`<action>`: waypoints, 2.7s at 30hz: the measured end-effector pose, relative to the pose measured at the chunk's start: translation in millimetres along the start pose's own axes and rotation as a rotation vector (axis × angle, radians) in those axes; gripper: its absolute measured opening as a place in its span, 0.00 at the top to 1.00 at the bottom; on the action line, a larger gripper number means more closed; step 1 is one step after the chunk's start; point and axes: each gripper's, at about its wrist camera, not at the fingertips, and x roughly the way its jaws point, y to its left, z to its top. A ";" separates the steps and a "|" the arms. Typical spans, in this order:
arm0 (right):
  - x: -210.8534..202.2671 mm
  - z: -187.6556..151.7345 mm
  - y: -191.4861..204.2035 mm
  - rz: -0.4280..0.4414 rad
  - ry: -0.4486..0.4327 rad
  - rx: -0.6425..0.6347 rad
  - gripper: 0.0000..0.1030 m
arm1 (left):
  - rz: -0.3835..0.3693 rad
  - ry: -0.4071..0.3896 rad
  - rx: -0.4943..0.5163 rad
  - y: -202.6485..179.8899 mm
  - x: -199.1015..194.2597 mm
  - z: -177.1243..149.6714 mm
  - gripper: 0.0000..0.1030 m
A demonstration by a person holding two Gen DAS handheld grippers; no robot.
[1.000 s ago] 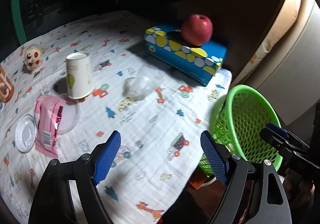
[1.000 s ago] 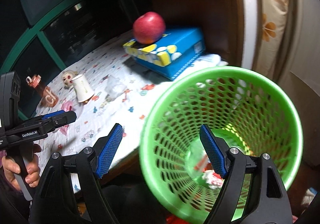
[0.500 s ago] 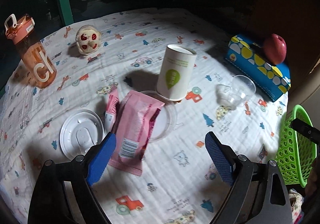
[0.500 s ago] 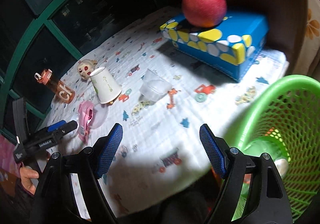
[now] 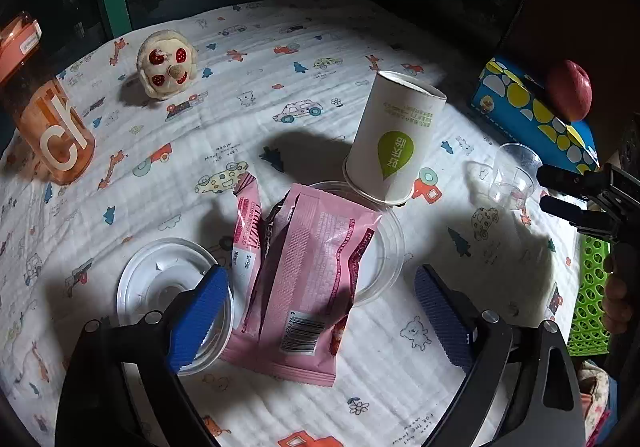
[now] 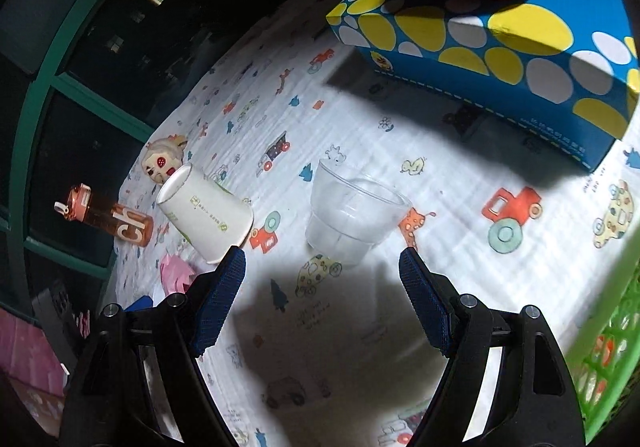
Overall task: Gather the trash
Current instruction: 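Grasp the clear plastic cup with the right gripper while the left grasps the pink wafer packet, then carry the cup and pink packet over the basket and open both grippers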
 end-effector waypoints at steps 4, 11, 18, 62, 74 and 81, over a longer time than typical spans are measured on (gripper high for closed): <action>18.5 8.8 -5.5 0.000 0.025 0.055 0.24 | -0.014 0.011 0.003 4.8 5.7 3.8 0.11; 35.3 16.9 -12.2 -0.015 0.039 0.108 0.24 | -0.016 0.032 0.024 4.8 18.6 10.2 0.11; 37.5 19.2 -12.7 -0.044 0.038 0.087 0.44 | -0.004 0.031 0.035 4.6 27.2 12.4 0.18; -169.7 -117.7 -72.4 -0.273 -0.197 -0.211 0.44 | -0.276 -0.126 0.110 -151.3 -85.2 -13.7 0.60; -203.5 -131.8 -152.8 -0.418 -0.162 -0.110 0.44 | -0.385 -0.105 0.241 -256.4 -89.0 -19.6 0.60; -218.1 -136.4 -176.5 -0.425 -0.183 -0.067 0.36 | -0.420 -0.068 0.297 -300.7 -79.5 -22.1 0.60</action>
